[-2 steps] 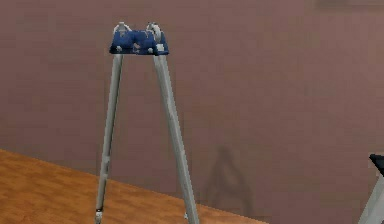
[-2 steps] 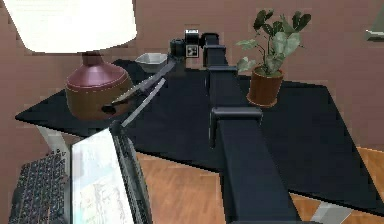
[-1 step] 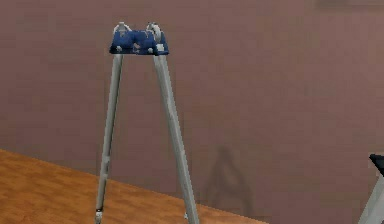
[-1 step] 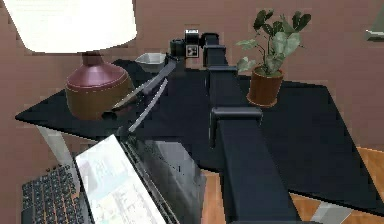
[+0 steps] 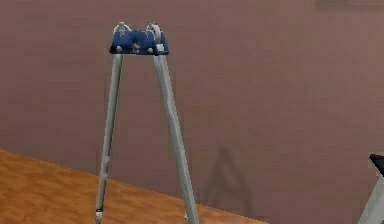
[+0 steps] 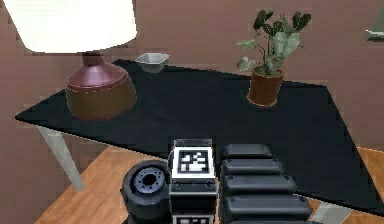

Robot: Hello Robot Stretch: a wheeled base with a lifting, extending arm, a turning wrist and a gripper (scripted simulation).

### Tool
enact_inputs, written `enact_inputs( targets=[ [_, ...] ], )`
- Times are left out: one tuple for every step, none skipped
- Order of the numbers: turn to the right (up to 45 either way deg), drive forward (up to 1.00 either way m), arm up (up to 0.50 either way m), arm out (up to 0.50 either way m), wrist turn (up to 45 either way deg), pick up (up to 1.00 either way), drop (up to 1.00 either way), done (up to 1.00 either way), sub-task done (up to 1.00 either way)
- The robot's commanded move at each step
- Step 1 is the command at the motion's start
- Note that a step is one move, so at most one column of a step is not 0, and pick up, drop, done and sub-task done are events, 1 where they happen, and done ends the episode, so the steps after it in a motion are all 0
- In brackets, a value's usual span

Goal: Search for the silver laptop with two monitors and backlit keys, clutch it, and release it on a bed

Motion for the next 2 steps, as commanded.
enact_inputs(
  targets=[
    [-45.0, 0.00, 0.00, 0.00, 0.0, 0.00, 0.00, 0.00, 0.00],
    [-45.0, 0.00, 0.00, 0.00, 0.0, 0.00, 0.00, 0.00, 0.00]
  ],
)
